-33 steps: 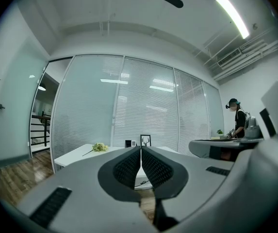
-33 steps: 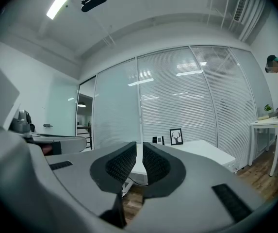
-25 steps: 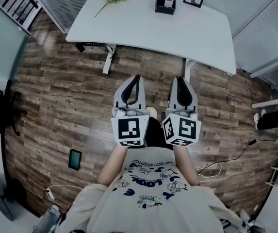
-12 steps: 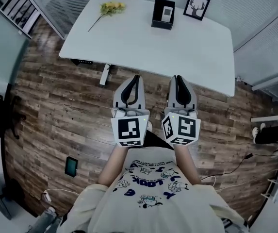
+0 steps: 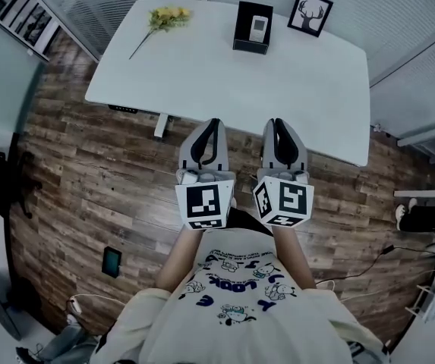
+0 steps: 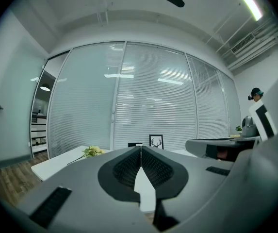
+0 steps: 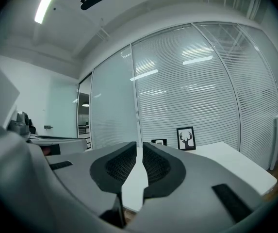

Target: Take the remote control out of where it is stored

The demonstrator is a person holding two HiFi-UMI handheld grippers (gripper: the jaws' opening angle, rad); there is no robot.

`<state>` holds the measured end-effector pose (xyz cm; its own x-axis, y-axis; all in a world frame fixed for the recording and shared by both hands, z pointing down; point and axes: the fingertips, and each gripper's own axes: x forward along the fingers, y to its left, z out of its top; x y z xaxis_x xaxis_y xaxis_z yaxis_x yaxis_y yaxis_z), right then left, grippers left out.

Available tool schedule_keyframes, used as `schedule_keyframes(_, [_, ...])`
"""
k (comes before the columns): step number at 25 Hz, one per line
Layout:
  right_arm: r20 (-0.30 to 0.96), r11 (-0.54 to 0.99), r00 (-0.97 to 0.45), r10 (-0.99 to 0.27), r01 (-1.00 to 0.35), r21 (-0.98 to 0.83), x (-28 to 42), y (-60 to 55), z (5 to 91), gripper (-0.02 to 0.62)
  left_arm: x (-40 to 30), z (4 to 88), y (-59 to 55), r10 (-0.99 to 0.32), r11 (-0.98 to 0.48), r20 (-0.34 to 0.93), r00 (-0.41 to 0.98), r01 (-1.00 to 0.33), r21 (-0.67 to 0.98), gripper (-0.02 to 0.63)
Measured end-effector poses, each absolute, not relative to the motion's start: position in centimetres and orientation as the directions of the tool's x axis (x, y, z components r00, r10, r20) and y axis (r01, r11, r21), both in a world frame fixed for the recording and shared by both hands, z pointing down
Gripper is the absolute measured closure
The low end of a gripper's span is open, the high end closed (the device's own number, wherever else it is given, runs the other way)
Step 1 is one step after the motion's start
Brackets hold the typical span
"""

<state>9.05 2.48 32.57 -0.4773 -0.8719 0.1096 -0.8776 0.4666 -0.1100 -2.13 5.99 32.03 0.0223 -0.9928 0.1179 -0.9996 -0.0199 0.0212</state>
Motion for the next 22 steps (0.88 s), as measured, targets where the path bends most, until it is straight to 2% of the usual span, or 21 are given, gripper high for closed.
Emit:
schedule_keyframes(13, [0.135,0.462,-0.475,-0.87,-0.879,-0.12,7.0,-5.1,34.4,0.538,-4.0,33.5,-2.1,-0.99,-0.035,0.134,0.038,-0.999,0.026,0.586])
schedule_keyframes(22, [0.146,0.424,-0.44,-0.886,-0.897,-0.127,5.9,-12.8,34.7,0.538,-5.0,33.7,-10.4,-0.986,-0.093,0.139,0.097,-0.995,0.033,0.586])
